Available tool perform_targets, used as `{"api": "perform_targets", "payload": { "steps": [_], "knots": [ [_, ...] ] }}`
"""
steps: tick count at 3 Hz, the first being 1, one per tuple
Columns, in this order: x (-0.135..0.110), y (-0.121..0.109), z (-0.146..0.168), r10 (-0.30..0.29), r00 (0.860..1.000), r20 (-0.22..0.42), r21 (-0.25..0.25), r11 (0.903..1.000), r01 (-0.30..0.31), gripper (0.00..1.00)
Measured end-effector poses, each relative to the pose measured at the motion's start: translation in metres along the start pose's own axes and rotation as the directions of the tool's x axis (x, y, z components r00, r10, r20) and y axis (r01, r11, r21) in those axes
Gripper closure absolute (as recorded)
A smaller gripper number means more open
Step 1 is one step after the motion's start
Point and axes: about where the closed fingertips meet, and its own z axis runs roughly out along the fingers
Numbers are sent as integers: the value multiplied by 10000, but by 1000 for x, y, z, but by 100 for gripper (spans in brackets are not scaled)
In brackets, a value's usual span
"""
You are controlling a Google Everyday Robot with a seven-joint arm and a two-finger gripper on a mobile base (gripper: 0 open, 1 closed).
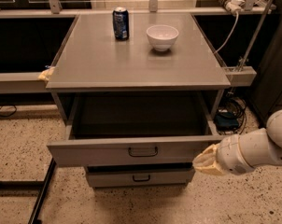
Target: Close top drawer
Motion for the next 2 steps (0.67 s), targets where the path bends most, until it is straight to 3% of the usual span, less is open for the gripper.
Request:
{"api": "perform_targets", "payload": {
  "steps": [1,2],
  "knots": [
    [5,8,1,-714,9969,-333,523,9959,731,100],
    [8,-5,4,-1822,9828,-286,1741,9673,1844,100]
  ]
}}
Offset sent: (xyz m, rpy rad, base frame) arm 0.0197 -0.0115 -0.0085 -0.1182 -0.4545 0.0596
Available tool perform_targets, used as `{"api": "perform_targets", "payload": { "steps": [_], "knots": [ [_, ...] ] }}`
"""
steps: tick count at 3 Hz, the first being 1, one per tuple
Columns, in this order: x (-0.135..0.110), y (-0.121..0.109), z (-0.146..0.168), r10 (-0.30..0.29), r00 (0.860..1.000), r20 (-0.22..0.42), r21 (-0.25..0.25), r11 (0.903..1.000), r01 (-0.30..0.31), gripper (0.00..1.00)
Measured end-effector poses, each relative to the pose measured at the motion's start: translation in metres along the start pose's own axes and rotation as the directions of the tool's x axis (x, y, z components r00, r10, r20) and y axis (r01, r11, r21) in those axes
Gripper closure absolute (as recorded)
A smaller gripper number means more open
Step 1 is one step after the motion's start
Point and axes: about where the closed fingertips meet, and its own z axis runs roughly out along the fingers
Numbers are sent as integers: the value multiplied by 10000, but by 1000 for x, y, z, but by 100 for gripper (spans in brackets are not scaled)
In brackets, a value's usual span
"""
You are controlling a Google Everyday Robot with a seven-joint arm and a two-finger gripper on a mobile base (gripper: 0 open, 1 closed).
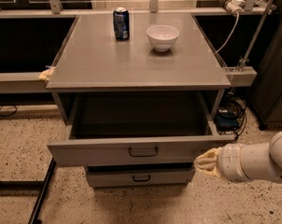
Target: Close top drawer
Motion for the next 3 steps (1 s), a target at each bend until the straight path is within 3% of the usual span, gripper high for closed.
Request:
{"api": "perform_targets", "payload": {
  "steps": [1,3],
  "knots": [
    [1,-10,2,-727,9971,207,837,9940,708,100],
    [8,-41,10,-1441,9873,665,2062,9701,1277,100]
  ]
}}
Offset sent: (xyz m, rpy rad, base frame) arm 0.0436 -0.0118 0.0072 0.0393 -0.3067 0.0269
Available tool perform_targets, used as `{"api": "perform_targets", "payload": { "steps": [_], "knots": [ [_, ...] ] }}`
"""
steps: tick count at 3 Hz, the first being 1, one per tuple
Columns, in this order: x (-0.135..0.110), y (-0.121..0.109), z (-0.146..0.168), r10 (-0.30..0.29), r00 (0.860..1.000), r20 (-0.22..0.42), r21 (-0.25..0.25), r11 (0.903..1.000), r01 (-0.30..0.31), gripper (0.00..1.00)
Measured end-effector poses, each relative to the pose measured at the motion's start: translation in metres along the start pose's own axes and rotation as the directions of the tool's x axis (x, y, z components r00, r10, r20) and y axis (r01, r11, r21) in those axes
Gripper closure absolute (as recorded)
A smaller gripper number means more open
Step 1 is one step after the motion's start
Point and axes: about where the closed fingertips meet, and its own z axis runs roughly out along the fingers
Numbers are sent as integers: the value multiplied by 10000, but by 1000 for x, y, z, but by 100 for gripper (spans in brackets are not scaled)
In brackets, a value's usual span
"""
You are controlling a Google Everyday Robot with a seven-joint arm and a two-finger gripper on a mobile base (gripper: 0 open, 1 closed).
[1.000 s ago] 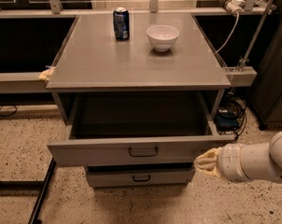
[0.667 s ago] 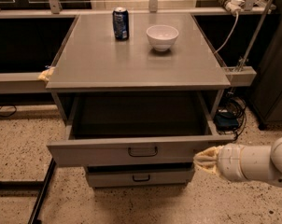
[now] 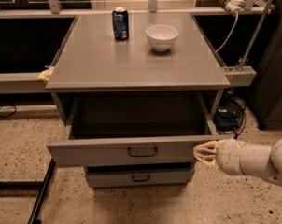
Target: Close top drawer
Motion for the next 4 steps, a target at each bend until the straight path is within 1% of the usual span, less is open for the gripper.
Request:
{"api": "perform_targets", "payload": {
  "steps": [1,2,3,4],
  "knots": [
    [13,-14,12,-8,10000,-59,299,9996,10,100],
    [23,-30,26,47,9999,-128,453,9990,-41,100],
    [30,-51,41,99,9998,-162,511,9987,-91,100],
    [36,-69,58,173,9996,-223,440,9989,-163,100]
  ]
}}
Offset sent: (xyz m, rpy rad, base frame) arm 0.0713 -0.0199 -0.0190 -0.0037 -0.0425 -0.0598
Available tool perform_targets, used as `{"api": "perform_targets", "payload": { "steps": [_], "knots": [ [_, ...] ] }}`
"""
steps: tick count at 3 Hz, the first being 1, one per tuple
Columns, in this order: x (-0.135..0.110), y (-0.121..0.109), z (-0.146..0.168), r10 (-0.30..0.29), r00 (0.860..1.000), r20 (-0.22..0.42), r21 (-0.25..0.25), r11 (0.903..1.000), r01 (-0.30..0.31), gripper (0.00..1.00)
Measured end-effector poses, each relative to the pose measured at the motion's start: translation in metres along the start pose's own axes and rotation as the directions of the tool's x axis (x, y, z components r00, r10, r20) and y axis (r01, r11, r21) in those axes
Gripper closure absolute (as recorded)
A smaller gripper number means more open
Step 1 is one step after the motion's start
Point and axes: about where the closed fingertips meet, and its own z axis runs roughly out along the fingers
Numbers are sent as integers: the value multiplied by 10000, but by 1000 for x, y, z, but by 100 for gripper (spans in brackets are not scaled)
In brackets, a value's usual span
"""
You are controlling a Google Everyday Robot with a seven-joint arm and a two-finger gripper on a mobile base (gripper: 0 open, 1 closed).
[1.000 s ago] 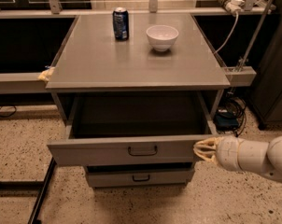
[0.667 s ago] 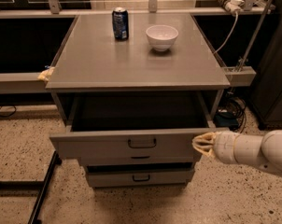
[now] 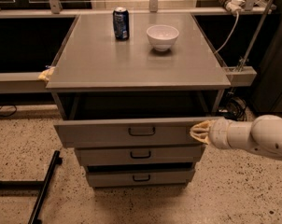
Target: Close top drawer
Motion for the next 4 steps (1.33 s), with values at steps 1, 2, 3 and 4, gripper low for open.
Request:
{"api": "perform_targets", "payload": {
  "steps": [1,2,3,4],
  "knots": [
    [5,-18,20,74,9999,-114,-160,9998,-76,100],
    [8,-43,48,98,9996,-247,-469,9988,-110,100],
    [8,-43,48,98,9996,-247,-469,9988,-110,100],
    [-7,-22,25,184,9998,-58,-740,9971,-187,100]
  ]
}}
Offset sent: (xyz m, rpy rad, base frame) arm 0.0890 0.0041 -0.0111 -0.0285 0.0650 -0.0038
